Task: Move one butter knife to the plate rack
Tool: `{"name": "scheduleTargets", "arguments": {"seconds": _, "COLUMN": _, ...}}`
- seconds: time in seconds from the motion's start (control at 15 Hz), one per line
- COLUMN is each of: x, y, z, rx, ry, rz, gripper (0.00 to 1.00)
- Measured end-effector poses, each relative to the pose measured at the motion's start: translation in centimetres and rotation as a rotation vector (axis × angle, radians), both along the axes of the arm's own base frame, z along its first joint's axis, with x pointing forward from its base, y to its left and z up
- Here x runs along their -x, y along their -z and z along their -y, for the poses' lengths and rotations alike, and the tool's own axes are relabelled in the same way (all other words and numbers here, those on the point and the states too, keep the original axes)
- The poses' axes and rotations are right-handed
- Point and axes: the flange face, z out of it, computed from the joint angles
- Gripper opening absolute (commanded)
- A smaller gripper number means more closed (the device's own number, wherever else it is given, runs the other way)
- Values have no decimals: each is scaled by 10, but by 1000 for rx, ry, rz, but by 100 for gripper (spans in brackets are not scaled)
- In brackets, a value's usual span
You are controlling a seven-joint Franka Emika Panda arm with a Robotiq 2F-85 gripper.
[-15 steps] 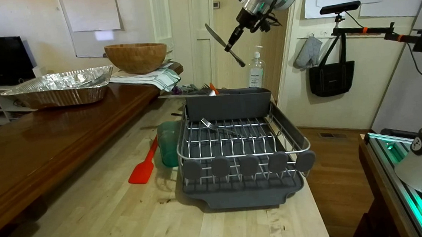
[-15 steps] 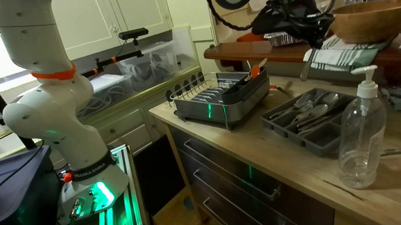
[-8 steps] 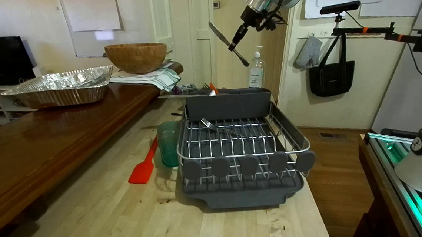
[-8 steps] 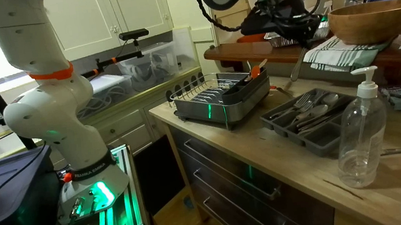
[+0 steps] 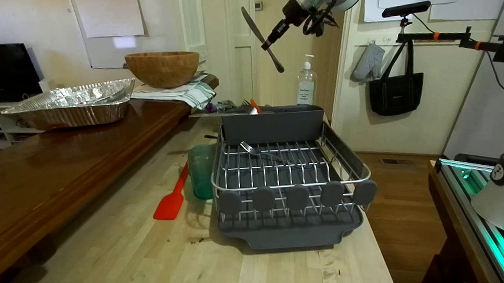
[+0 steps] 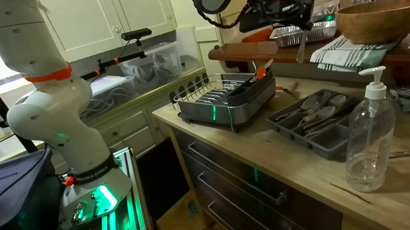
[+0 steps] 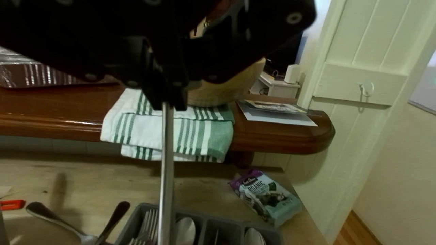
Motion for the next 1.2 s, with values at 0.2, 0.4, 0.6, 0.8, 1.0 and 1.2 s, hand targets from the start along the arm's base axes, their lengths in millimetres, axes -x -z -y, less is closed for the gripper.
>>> {"name": "scheduleTargets", "arguments": {"seconds": 0.2, "x": 10, "y": -1, "z": -31, "rx": -29, "ry": -58, "rz": 66, "gripper": 3}}
{"name": "scheduleTargets", "arguments": {"seconds": 0.4, "x": 25, "y": -6, "z": -53, "rx": -57, "ry": -102, "rz": 133, "gripper": 3}}
{"name": "scheduleTargets", "arguments": {"seconds": 0.6, "x": 44, "y": 0, "z": -63, "rx": -69, "ry": -134, "rz": 167, "gripper": 3}}
{"name": "scheduleTargets", "arguments": {"seconds": 0.8, "x": 54, "y": 5, "z": -78, "rx": -35, "ry": -271, "rz": 197, "gripper": 3}}
{"name": "scheduleTargets", "arguments": {"seconds": 1.0, "x": 59, "y": 10, "z": -100, "rx": -9, "ry": -420, "rz": 221, "gripper": 3}}
{"name": "scheduleTargets", "arguments": {"seconds": 1.2, "x": 67, "y": 26, "z": -113, "rx": -43, "ry": -498, "rz": 201, "gripper": 3}}
